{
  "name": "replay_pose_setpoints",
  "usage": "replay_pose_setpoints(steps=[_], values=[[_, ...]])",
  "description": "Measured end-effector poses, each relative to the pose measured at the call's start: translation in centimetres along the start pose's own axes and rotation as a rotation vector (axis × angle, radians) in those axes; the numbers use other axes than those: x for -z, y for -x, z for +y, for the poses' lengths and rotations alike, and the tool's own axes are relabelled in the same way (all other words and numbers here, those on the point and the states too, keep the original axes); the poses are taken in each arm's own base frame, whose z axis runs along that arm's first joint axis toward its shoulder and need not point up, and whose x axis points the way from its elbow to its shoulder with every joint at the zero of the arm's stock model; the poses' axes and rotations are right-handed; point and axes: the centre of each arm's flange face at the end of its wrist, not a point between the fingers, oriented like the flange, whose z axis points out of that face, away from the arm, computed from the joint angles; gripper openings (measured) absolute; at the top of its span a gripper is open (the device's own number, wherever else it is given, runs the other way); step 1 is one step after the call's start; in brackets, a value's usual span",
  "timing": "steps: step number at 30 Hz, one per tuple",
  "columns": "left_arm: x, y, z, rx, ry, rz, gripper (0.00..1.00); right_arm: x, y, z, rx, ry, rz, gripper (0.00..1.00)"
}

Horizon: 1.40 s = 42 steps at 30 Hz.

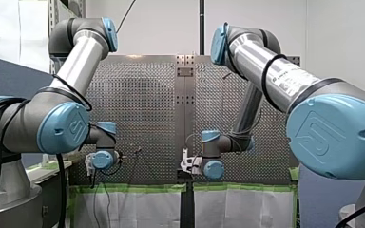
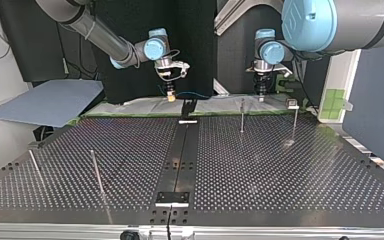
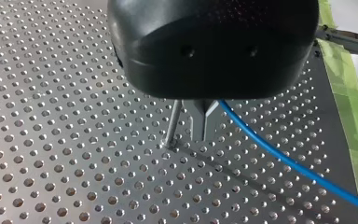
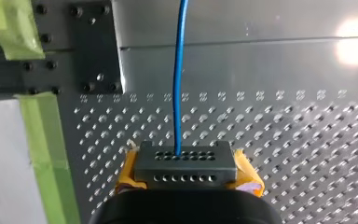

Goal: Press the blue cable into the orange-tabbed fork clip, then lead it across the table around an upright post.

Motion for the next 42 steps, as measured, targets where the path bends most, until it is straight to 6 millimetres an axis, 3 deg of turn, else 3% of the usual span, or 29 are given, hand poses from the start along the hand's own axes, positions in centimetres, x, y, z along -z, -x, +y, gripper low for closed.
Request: replay_pose_setpoints(steps=[7, 12, 23, 42], values=[[0.0, -0.1, 0.0, 0.001, 0.001, 0.004, 0.02, -0.2, 2.1, 1.9, -0.004, 0.03, -0.027, 0.0], [-1.2, 0.2, -0.1, 0.037, -0.002, -0.006, 0.02, -0.3, 2.4, 2.3, -0.004, 0.037, -0.033, 0.0], [-3.4, -1.7, 0.0, 0.039, -0.012, 0.022, 0.02, -0.5, 2.3, 2.4, 0.002, 0.037, -0.044, 0.0], [-6.0, -0.6, 0.0, 0.061, -0.009, 0.013, 0.02, -2.9, 0.7, 3.8, -0.001, 0.062, -0.04, 0.0]])
